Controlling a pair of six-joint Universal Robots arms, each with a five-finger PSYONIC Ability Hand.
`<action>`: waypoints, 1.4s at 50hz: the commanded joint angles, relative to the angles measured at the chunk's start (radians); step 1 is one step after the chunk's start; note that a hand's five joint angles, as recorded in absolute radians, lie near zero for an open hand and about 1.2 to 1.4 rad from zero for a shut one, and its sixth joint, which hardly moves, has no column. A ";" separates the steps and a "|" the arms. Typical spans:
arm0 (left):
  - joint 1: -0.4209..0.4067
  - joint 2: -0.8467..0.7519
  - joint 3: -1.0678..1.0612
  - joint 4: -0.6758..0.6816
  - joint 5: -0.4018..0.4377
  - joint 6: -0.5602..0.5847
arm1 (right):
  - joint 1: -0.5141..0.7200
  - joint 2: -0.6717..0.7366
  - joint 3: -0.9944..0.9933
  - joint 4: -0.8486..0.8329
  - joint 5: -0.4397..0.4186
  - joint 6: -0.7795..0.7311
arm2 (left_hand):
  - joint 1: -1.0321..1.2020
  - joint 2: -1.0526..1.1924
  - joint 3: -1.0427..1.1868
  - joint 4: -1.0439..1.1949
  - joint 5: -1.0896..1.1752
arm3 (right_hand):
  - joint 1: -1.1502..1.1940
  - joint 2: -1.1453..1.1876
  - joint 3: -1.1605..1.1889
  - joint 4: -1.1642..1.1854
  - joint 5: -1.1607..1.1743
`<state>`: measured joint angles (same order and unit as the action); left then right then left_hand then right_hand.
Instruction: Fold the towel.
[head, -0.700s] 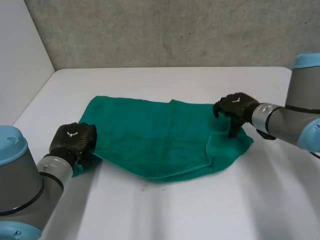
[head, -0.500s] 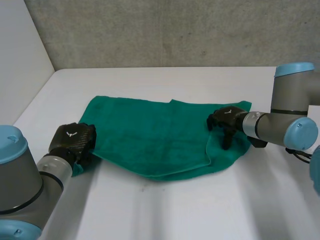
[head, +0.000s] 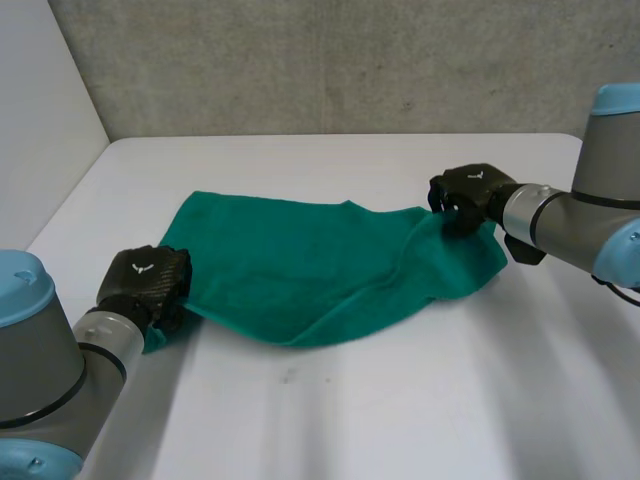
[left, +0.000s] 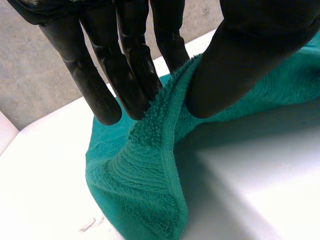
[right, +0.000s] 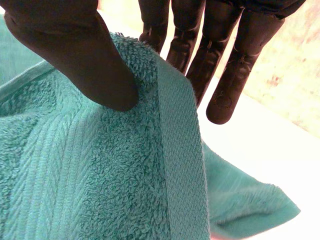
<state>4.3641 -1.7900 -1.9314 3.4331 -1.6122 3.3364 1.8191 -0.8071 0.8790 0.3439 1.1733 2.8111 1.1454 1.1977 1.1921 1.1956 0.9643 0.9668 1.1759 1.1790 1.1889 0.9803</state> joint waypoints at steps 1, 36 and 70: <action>-0.003 0.001 -0.003 -0.003 -0.002 0.002 | -0.001 -0.055 0.124 -0.036 -0.010 -0.009 | 0.251 0.199 0.204 0.201 0.257 | 0.429 0.220 0.217 0.207 0.241; -0.063 0.180 -0.017 -0.490 -0.006 0.121 | -0.475 -0.709 0.983 0.060 -0.086 -0.678 | 0.251 0.199 0.204 0.201 0.257 | 0.429 0.220 0.217 0.207 0.241; -0.012 -0.713 0.948 -0.147 0.097 0.500 | -0.127 -0.037 0.301 -0.431 0.296 -0.265 | 0.251 0.199 0.204 0.201 0.257 | 0.429 0.220 0.217 0.207 0.241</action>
<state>4.3282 -2.4738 -1.0053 3.2397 -1.5719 3.8204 1.6861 -0.9066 1.2443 -0.0338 1.4508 2.5119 1.1454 1.1985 1.1935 1.1957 0.9643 0.9669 1.1760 1.1814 1.1894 0.9868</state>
